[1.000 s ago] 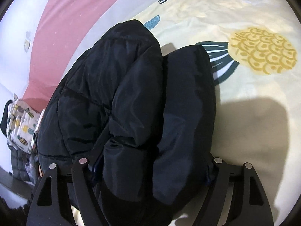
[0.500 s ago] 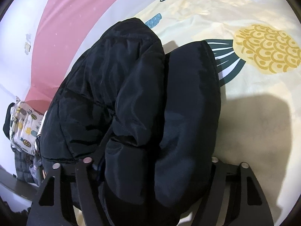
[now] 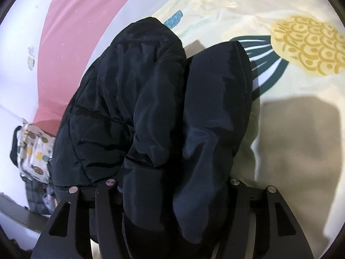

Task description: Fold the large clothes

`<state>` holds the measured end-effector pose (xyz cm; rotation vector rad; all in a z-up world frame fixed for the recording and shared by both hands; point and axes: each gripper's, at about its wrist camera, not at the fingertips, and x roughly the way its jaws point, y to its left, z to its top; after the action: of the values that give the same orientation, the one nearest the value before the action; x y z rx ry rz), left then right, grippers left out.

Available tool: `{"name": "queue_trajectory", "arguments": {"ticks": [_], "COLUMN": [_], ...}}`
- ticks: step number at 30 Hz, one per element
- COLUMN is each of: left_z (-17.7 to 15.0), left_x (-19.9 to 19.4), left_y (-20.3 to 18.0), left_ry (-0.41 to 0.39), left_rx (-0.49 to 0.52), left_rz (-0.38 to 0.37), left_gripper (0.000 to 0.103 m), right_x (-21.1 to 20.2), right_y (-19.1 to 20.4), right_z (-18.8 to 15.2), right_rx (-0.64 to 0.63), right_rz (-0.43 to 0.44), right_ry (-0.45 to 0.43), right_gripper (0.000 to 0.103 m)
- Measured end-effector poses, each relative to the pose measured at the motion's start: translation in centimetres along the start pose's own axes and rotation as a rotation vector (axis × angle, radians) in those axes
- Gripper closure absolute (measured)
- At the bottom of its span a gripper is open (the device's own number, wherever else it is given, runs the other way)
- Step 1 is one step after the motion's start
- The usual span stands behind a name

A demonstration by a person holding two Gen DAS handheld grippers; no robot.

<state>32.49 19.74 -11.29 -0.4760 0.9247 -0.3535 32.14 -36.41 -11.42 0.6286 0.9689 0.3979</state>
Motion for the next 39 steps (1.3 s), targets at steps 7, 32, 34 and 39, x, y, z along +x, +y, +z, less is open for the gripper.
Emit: {"name": "queue_trajectory", "arguments": {"ticks": [7, 32, 34, 39], "left_z": [0.5, 0.9, 1.3, 2.0], "left_x": [-2.7, -13.8, -13.0, -10.9], "left_y": [-5.4, -13.6, -14.4, -17.4], "left_ry": [-0.071, -0.238, -0.234, -0.233], "left_rx": [0.147, 0.252, 0.255, 0.272], "left_rz": [0.171, 0.143, 0.132, 0.096], "left_gripper": [0.074, 0.077, 0.077, 0.077], "right_x": [-2.1, -11.6, -12.2, -14.6], "right_y": [3.0, 7.4, 7.1, 5.5], "right_z": [-0.5, -1.7, -1.5, -0.1], "right_rx": [-0.074, -0.214, -0.209, -0.196], "right_rz": [-0.099, -0.064, -0.072, -0.096], "right_ry": [-0.046, -0.193, -0.201, -0.241], "right_gripper": [0.073, 0.077, 0.077, 0.077]}}
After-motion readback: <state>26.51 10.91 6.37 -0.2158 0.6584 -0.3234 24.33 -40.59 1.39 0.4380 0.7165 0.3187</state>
